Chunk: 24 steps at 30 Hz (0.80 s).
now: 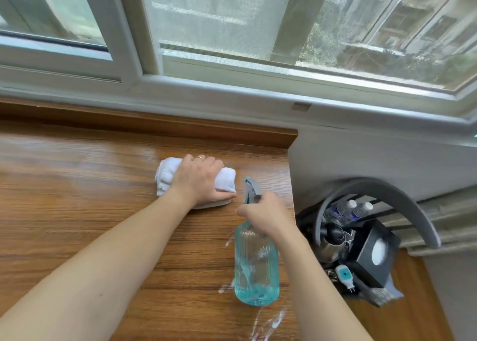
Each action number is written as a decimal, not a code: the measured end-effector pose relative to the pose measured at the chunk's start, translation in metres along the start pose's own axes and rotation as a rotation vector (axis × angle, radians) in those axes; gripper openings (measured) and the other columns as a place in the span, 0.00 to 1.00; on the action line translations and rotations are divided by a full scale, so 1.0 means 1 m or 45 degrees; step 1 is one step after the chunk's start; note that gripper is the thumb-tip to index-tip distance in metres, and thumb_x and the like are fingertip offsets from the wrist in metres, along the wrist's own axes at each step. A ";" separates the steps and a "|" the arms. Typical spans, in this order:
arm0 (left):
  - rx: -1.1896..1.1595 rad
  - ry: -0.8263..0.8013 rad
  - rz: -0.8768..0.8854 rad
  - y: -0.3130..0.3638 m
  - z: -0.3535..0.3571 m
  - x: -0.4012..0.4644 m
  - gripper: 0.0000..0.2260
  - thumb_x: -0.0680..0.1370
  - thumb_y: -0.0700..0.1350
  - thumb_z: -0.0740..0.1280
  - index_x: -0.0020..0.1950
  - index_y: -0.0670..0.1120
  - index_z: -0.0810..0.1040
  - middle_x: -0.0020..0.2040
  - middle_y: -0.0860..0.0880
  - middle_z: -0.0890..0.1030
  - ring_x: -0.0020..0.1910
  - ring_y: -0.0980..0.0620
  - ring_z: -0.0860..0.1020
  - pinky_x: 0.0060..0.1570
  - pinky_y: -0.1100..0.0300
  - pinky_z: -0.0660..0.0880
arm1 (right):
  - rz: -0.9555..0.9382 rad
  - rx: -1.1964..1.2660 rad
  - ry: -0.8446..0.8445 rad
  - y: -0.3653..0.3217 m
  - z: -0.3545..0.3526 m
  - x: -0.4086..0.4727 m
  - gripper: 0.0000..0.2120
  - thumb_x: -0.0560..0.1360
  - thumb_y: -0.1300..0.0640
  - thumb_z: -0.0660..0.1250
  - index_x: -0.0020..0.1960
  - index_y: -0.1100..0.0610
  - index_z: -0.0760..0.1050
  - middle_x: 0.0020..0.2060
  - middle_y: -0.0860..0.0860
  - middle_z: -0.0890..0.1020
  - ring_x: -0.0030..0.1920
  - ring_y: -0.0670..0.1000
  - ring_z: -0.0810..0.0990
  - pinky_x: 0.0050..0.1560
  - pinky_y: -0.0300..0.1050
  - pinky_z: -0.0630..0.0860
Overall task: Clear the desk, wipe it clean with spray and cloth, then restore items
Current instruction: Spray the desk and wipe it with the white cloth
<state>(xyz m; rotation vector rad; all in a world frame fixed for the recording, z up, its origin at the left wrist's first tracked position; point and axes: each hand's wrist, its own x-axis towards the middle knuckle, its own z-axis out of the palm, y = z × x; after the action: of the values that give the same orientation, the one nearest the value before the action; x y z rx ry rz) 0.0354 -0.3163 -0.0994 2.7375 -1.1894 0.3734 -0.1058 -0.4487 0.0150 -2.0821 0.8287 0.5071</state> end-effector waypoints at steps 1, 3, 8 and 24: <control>0.004 0.010 0.011 -0.003 0.001 0.007 0.35 0.63 0.77 0.56 0.42 0.46 0.76 0.37 0.47 0.78 0.36 0.44 0.77 0.38 0.52 0.67 | 0.003 0.003 0.001 0.001 -0.001 0.001 0.09 0.71 0.54 0.70 0.38 0.53 0.71 0.34 0.49 0.76 0.36 0.53 0.75 0.35 0.47 0.70; 0.026 0.014 -0.002 -0.007 0.002 0.024 0.36 0.64 0.77 0.54 0.43 0.45 0.77 0.37 0.46 0.79 0.36 0.43 0.78 0.38 0.52 0.69 | -0.008 0.013 0.005 0.003 -0.002 0.001 0.08 0.72 0.54 0.70 0.39 0.53 0.72 0.35 0.49 0.77 0.36 0.53 0.76 0.36 0.50 0.72; 0.075 -0.127 0.002 -0.016 0.004 0.060 0.37 0.66 0.77 0.55 0.53 0.47 0.78 0.49 0.45 0.82 0.49 0.41 0.79 0.47 0.49 0.69 | -0.015 0.014 0.017 0.015 -0.002 -0.003 0.10 0.73 0.55 0.69 0.37 0.53 0.68 0.32 0.47 0.74 0.32 0.50 0.71 0.33 0.45 0.67; 0.041 -0.088 -0.089 0.035 -0.013 0.005 0.33 0.65 0.76 0.53 0.45 0.48 0.77 0.40 0.47 0.80 0.39 0.44 0.77 0.41 0.51 0.67 | 0.058 -0.004 0.070 0.037 -0.007 -0.037 0.09 0.74 0.48 0.71 0.42 0.52 0.74 0.37 0.47 0.79 0.38 0.50 0.77 0.36 0.44 0.70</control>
<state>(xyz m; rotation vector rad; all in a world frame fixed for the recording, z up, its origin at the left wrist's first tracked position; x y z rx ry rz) 0.0103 -0.3407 -0.0848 2.8326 -1.1094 0.2944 -0.1575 -0.4566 0.0212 -2.0925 0.9095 0.4778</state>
